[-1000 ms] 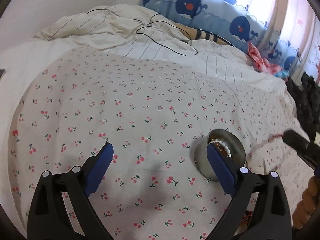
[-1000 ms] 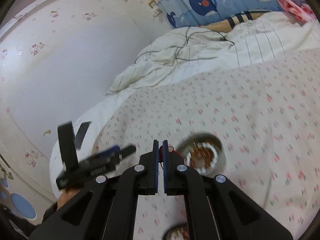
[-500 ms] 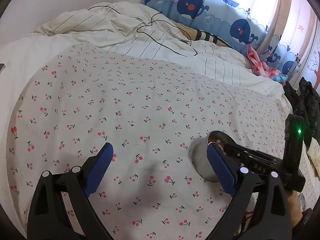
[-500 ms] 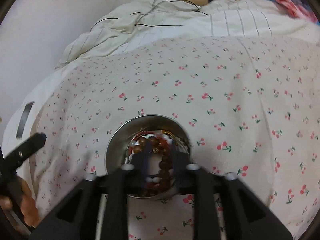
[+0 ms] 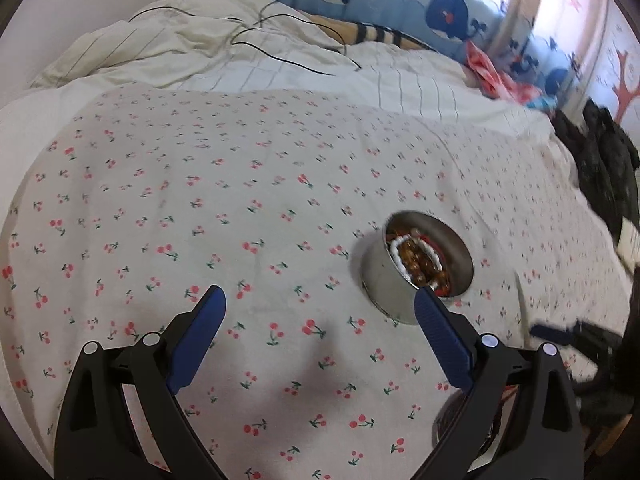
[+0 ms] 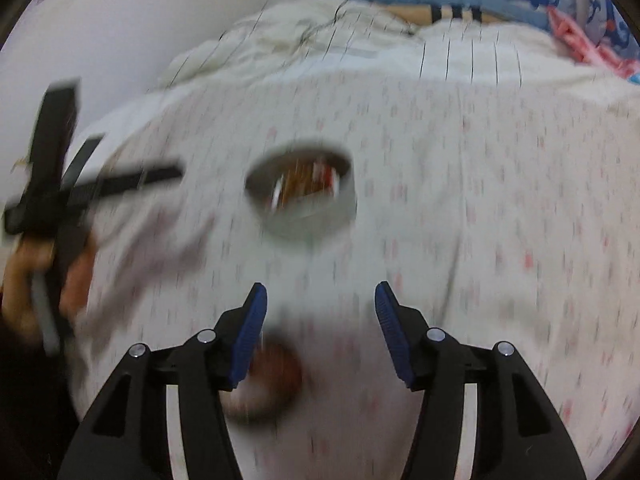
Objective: Organize jewelry
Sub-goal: 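Lower the red cord bracelet into the tin and open the right gripper, then grasp the black cord bracelet with the left gripper while the right gripper grasps a red keychain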
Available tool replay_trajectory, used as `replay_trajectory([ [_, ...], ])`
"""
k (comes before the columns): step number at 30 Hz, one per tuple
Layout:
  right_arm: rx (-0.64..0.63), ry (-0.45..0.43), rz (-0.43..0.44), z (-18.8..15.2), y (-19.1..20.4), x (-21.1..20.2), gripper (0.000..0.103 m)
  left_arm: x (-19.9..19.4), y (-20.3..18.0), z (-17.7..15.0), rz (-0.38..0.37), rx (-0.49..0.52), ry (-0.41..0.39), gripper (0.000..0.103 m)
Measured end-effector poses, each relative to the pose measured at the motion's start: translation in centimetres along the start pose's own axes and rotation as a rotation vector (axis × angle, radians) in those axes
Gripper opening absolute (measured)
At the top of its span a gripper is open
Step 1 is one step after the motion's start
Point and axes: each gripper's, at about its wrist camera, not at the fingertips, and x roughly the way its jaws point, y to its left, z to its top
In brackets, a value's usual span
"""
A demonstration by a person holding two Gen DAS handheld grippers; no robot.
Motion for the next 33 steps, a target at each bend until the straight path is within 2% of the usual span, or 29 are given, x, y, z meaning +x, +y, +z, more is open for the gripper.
replay_trajectory([
  [4,0.071,0.029,0.092,-2.5,-0.6,0.4,0.054,0.6,-0.8,-0.6,0.012,0.021,0.018,0.091],
  [8,0.044,0.031,0.118,-2.6,0.3,1.1,0.042,1.1,-1.5,-1.0,0.016,0.047,0.036,0.091],
  [9,0.031,0.031,0.111,-2.7,0.6,1.2,0.03,1.1,-1.8,-1.1,0.014,0.055,0.039,0.091],
  [10,0.021,0.028,0.099,-2.8,0.7,1.2,0.014,1.1,-1.9,-1.2,0.013,0.06,0.04,0.091],
  [13,0.009,-0.012,0.113,-2.7,1.1,0.6,0.006,1.2,-2.4,-1.4,0.01,0.086,0.047,0.092],
  [17,0.042,-0.128,0.213,-1.9,0.9,-1.4,0.006,1.4,-3.0,-1.8,-0.011,0.125,0.072,0.092],
  [19,0.074,-0.203,0.255,-1.5,0.2,-2.8,0.006,1.5,-3.4,-2.1,-0.051,0.16,0.098,0.092],
  [22,0.134,-0.278,0.214,-1.1,-1.5,-4.1,0.006,1.6,-4.9,-2.9,-0.14,0.244,0.143,0.092],
  [26,0.234,-0.28,0.158,-1.0,-3.9,-4.1,0.006,1.4,-8.3,-5.2,-0.223,0.438,0.174,0.091],
  [29,0.263,-0.275,0.145,-0.8,-4.8,-3.8,0.006,1.6,-9.6,-6.8,-0.26,0.511,0.215,0.09],
  [32,0.267,-0.27,0.145,-0.6,-5.1,-3.6,0.006,1.8,-10.2,-7.4,-0.268,0.534,0.238,0.077],
  [33,0.267,-0.268,0.143,-0.6,-5.0,-3.5,0.006,2.0,-10.2,-7.5,-0.275,0.532,0.248,0.069],
])
